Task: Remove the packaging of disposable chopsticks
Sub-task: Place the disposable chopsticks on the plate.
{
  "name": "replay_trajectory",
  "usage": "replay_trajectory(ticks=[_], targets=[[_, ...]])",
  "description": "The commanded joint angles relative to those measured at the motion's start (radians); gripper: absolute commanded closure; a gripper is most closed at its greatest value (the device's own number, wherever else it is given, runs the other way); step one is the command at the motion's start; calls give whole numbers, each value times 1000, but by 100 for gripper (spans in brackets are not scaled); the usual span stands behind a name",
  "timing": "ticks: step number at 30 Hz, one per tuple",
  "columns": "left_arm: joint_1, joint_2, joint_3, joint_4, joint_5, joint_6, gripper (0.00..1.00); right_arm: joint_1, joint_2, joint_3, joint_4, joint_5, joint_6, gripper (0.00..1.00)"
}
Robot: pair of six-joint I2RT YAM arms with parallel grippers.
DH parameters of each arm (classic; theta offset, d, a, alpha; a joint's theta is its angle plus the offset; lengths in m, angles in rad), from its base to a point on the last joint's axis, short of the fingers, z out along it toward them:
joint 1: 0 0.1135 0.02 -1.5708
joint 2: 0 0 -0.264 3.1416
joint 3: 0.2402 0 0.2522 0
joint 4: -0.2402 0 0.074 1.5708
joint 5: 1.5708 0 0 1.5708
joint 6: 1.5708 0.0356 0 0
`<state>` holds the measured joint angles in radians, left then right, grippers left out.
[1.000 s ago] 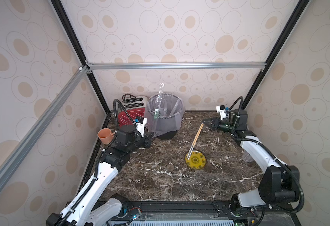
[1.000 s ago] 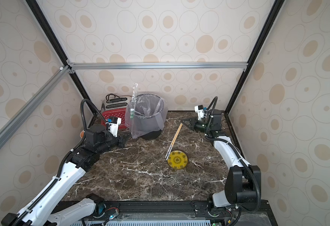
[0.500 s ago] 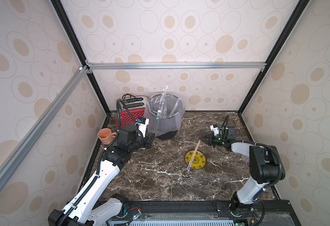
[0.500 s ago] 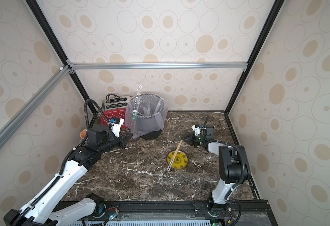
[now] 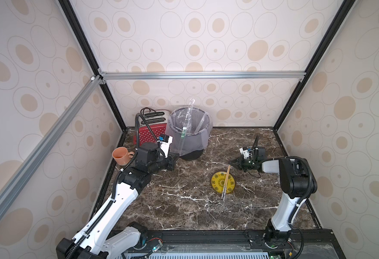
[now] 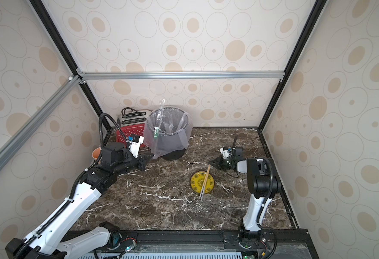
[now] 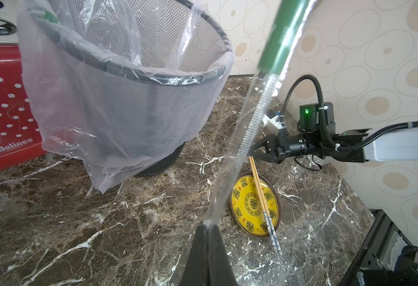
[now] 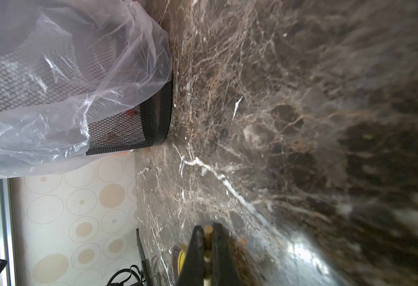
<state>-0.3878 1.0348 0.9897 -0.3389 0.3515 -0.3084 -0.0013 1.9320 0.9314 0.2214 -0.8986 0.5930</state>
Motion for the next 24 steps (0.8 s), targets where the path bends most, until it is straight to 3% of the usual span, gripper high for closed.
replay_trajectory(ticks=[1, 8, 11, 15, 21, 24], targets=[[5, 3, 9, -9, 14, 30, 100, -2, 34, 15, -4, 26, -56, 95], [6, 13, 4, -3, 19, 26, 100, 1, 56, 40, 7, 25, -28, 94], [5, 12, 4, -4, 18, 25, 100, 1, 54, 35, 29, 20, 2, 100], [6, 12, 0, -3, 19, 25, 100, 7, 56, 26, 64, 22, 40, 97], [6, 15, 10, -11, 20, 30, 100, 24, 73, 34, 70, 33, 52, 75], [6, 14, 19, -21, 23, 38, 100, 24, 74, 42, 59, 41, 49, 71]])
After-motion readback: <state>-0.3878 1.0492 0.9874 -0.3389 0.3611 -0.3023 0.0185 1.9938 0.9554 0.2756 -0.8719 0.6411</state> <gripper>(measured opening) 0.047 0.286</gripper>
